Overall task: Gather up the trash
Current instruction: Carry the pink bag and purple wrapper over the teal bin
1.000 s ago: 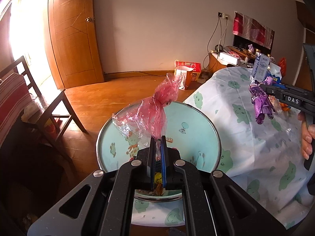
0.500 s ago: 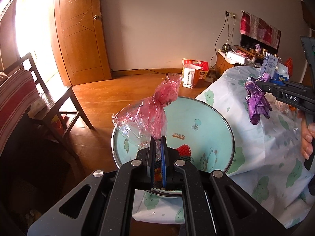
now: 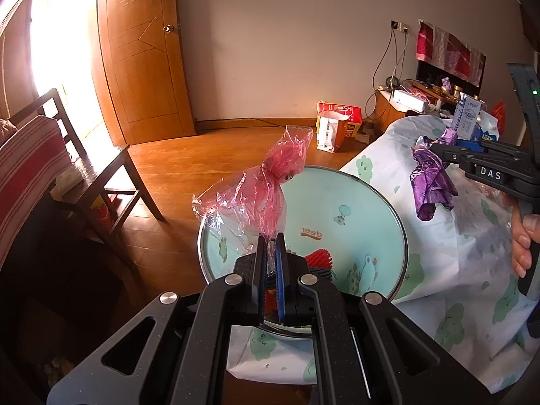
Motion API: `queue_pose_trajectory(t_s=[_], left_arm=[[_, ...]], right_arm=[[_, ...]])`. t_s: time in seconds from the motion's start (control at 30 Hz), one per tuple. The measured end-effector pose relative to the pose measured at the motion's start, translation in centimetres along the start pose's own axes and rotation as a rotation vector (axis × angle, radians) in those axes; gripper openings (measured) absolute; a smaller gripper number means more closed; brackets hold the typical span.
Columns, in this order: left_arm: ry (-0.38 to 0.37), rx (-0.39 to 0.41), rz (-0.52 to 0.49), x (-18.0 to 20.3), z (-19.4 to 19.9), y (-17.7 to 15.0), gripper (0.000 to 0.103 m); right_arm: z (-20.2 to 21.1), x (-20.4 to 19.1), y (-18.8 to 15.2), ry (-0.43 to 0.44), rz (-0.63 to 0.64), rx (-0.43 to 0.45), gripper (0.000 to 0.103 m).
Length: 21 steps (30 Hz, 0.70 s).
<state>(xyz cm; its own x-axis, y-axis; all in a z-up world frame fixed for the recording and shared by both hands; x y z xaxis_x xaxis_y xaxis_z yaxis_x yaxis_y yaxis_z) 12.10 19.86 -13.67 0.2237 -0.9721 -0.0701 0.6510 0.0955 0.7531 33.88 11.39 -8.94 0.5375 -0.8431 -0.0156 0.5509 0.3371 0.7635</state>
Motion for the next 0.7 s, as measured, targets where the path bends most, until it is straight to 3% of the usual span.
queue_pose_trajectory(t_s=[0.7], left_arm=[[0.008,0.002,0.011,-0.7,0.2,0.2,0.004]], right_arm=[[-0.7,-1.5,0.4,0.01,0.034,-0.008,0.029]])
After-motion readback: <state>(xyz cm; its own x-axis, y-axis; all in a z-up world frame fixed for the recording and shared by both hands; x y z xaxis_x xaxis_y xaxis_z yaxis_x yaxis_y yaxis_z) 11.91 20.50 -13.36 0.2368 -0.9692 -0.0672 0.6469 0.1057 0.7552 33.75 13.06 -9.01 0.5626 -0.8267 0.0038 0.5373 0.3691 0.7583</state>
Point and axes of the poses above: each gripper's, at about its wrist camera, not at the fingertips, and z roughly against the way its jaws point, x to its right, y to its top, the point moved 5 cm from there along -z, roughly the way its jaws point, and after that the axes turned 3 degrees about y, right-handed, at the moved point
